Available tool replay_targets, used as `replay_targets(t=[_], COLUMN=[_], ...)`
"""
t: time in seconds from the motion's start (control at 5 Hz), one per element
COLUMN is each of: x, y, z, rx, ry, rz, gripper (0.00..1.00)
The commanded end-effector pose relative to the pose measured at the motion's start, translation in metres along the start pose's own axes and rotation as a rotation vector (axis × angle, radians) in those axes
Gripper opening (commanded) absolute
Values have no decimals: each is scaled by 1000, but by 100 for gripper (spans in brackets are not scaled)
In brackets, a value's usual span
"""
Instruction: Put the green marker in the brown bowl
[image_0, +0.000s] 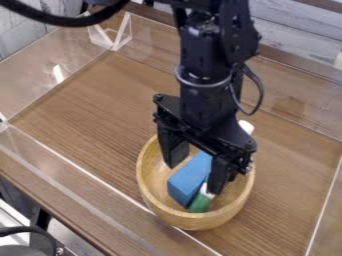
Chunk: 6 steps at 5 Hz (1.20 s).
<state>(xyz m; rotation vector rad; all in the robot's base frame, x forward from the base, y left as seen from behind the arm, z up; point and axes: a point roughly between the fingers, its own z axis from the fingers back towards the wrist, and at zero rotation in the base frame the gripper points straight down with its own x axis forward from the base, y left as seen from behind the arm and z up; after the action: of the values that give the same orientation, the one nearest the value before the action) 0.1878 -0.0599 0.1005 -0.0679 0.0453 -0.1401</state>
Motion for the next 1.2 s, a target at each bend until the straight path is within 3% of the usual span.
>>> replay_targets(t=[0.0,1.0], x=[10,16], y=[2,8], z=[17,25], rx=[-10,-21], ry=[-67,-86], rz=[5,-3], gripper=[100,100])
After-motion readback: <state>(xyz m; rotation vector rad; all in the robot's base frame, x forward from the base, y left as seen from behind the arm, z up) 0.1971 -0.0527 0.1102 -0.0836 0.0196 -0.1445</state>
